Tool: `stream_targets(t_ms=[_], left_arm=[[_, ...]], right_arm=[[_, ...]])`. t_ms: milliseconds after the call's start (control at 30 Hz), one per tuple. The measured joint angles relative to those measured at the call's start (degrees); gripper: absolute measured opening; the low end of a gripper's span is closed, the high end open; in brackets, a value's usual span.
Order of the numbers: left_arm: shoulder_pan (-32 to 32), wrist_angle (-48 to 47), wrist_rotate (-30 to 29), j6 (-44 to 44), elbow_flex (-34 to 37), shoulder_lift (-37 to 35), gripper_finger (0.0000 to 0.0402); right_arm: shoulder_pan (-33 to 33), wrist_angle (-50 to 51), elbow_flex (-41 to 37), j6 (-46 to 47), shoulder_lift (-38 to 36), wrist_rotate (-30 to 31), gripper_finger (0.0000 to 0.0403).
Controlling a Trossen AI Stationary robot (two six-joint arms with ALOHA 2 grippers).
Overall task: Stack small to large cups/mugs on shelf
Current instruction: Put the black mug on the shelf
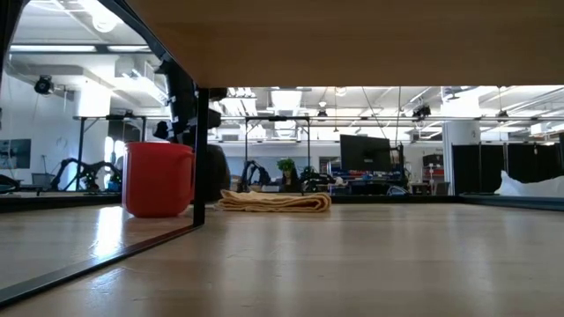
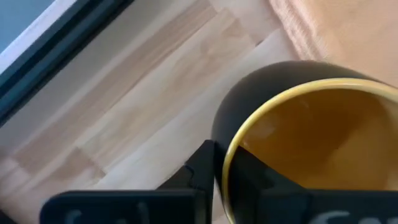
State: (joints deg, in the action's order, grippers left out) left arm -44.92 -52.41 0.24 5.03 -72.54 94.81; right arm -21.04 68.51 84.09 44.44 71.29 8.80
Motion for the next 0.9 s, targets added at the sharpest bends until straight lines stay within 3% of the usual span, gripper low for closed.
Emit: stream_targets(t_ms=[367,533,667,900], left_arm=[[0.39,-0.78,-1.65,-0.94,0.22,0.98,0.0002],[1.31,-3.80,0.63,-1.27,-2.49,-1.24,0.0002],[3.53,-7.39,1.04,-1.24,-5.20,-2.68,0.0001],[9.30,-13.97,1.90,1.22,-12.37,-6.93,0.0001]], right_arm=[[0.00,0.12,0.00,-1.22,0.00,-0.03,0.0217],[-0.18,-2.77,0.04,-1.48,1.58,-6.96,0.0206],[-0.53,-9.80,0.04,-2.48,5.75,-13.13,0.0158],[-3.18,-18.17,0.04,-5.12,12.40,-22.27,0.0022]])
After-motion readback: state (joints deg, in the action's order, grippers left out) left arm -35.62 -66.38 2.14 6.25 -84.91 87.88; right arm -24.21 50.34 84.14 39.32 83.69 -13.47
